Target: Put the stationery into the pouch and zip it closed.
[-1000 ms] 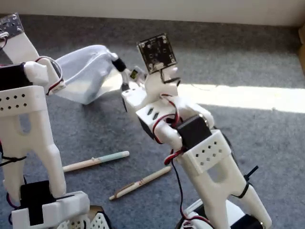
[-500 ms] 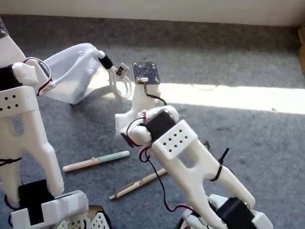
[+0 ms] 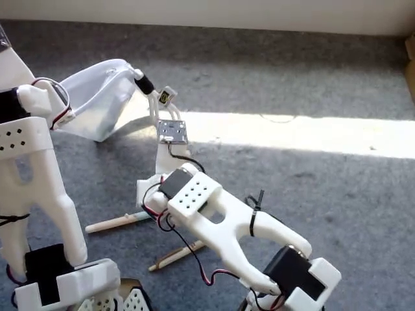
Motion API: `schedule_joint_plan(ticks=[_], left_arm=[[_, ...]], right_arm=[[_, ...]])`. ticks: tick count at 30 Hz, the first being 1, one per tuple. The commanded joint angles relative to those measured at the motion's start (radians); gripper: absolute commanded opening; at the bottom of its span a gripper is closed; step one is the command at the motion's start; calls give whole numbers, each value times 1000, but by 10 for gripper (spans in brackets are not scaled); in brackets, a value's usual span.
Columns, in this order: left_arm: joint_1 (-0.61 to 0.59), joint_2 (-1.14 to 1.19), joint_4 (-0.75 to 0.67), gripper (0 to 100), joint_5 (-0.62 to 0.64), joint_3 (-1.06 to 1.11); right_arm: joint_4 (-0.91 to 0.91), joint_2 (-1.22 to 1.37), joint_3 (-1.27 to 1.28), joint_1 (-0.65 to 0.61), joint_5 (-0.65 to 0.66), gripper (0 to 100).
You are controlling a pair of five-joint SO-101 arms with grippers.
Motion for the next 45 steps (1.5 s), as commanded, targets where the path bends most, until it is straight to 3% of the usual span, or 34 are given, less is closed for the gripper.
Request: schedule_joint_plan(ticks=[1, 14, 24, 30, 45], left_arm=[[-21, -8, -18, 6, 9, -35], [-21, -8, -18, 6, 9, -35], [-21, -8, -18, 6, 8, -35], [-21, -8, -18, 6, 8, -33], [-21, -7, -18, 6, 8, -33]], right_arm=[[-53, 28, -10, -22, -94, 202], [-53, 133, -12, -62, -198, 202], [-70, 246, -33, -56, -218, 202], [8, 283, -104, -54, -218, 199], [10, 291, -111, 47, -210, 199]])
